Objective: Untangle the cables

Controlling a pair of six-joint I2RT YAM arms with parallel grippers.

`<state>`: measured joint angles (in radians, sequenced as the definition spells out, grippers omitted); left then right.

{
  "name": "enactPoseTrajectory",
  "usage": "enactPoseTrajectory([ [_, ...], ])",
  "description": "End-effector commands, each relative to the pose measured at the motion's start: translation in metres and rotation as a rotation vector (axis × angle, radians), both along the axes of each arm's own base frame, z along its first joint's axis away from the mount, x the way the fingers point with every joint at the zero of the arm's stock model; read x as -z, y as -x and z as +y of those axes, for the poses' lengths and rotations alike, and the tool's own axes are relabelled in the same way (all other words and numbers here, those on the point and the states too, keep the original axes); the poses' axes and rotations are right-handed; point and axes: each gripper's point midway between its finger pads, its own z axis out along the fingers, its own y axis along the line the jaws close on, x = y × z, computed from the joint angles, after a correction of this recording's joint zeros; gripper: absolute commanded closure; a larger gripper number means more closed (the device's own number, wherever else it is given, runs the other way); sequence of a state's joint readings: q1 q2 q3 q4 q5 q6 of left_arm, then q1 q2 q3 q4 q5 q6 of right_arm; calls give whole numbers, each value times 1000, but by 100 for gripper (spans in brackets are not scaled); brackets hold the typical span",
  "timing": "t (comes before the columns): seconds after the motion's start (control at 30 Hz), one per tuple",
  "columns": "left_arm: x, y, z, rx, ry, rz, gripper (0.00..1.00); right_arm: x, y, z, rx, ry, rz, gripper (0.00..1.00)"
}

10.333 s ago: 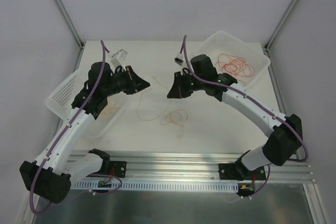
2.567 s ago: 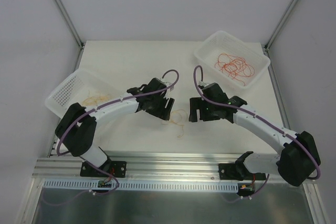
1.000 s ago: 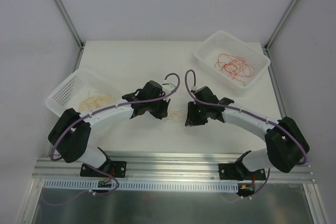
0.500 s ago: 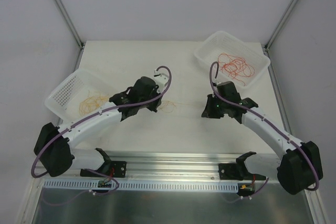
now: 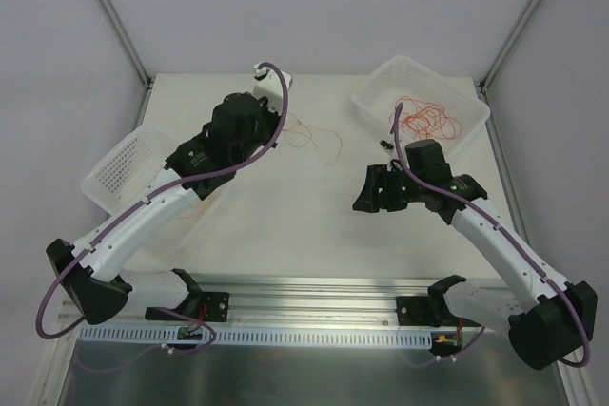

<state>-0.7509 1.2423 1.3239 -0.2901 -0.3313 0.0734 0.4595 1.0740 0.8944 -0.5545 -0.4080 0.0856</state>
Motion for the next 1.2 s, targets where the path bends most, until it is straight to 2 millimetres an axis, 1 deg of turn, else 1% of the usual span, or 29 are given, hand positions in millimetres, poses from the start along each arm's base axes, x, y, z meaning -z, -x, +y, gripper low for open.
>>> enactPoseTrajectory([
  [0.0,-39,-19,24,-114,-93,-120,100,-35,7,0,-75,-36,-98,34],
  [0.07,-49,-24,33,-159,-130,-153,100,-36,7,-6,-58,-10,-108,28],
  [0.13,-62,-27,43,-184,-166,-187,100,-39,10,-13,-52,13,-136,26],
  [0.17,-64,-29,48,-201,-172,-191,100,-39,7,-19,-29,40,-157,23],
  [0.2,-70,-32,59,-239,-172,-201,100,-39,6,-22,-17,54,-167,22],
  [0.23,-72,-32,66,-260,-174,-205,100,-40,7,-27,0,70,-177,21],
  [0.27,-75,-32,74,-287,-175,-210,100,-37,3,-35,41,108,-188,17],
  [0.3,-78,-33,90,-346,-185,-214,100,-35,1,-41,71,133,-193,14],
  [0.33,-81,-32,101,-386,-189,-221,100,-35,0,-49,109,159,-198,10],
  [0.37,-83,-32,112,-426,-196,-223,100,-33,-5,-60,179,201,-204,2],
  [0.4,-85,-30,135,-503,-200,-225,100,-33,-6,-65,201,217,-210,0],
  [0.47,-83,-29,161,-579,-205,-215,100,-32,-7,-75,241,255,-215,0],
  [0.5,-78,-26,175,-624,-201,-206,100,-32,-7,-76,249,256,-214,0],
  [0.53,-75,-25,203,-715,-206,-193,100,-32,-6,-76,248,258,-210,0],
  [0.57,-63,-21,215,-742,-226,-145,100,-33,-9,-81,272,278,-222,1],
  [0.6,-54,-18,223,-775,-161,-104,100,-33,-9,-81,271,281,-222,0],
  [0.63,-52,-15,219,-719,-100,-65,100,-33,-8,-82,271,286,-221,0],
  [0.67,-42,-8,236,-756,-79,-17,100,-33,-9,-83,273,289,-223,1],
  [0.7,-35,-1,242,-774,-39,-5,100,-34,-9,-83,274,290,-225,1],
  [0.73,-29,3,248,-792,-38,6,100,-33,-10,-83,271,293,-226,0],
  [0.77,-22,7,263,-839,-49,20,100,-33,-10,-83,272,294,-228,0],
  [0.8,-6,13,270,-873,-45,52,100,-32,-11,-83,270,297,-225,0],
  [0.87,14,17,280,-903,-27,98,100,-31,-11,-80,257,288,-222,0],
  [0.9,32,24,295,-961,3,136,100,-30,-12,-79,248,288,-222,0],
  [0.97,50,31,305,-1011,50,172,100,-28,-13,-76,237,290,-212,0],
  [1.0,67,38,316,-1066,82,203,100,-27,-14,-77,239,294,-209,0],
  [1.07,85,44,324,-1111,115,241,100,-25,-13,-71,212,280,-192,0],
  [1.1,102,49,328,-1141,142,278,100,-25,-13,-70,206,278,-191,0],
  [1.17,118,54,333,-1185,164,310,100,-24,-13,-70,204,277,-187,0],
])
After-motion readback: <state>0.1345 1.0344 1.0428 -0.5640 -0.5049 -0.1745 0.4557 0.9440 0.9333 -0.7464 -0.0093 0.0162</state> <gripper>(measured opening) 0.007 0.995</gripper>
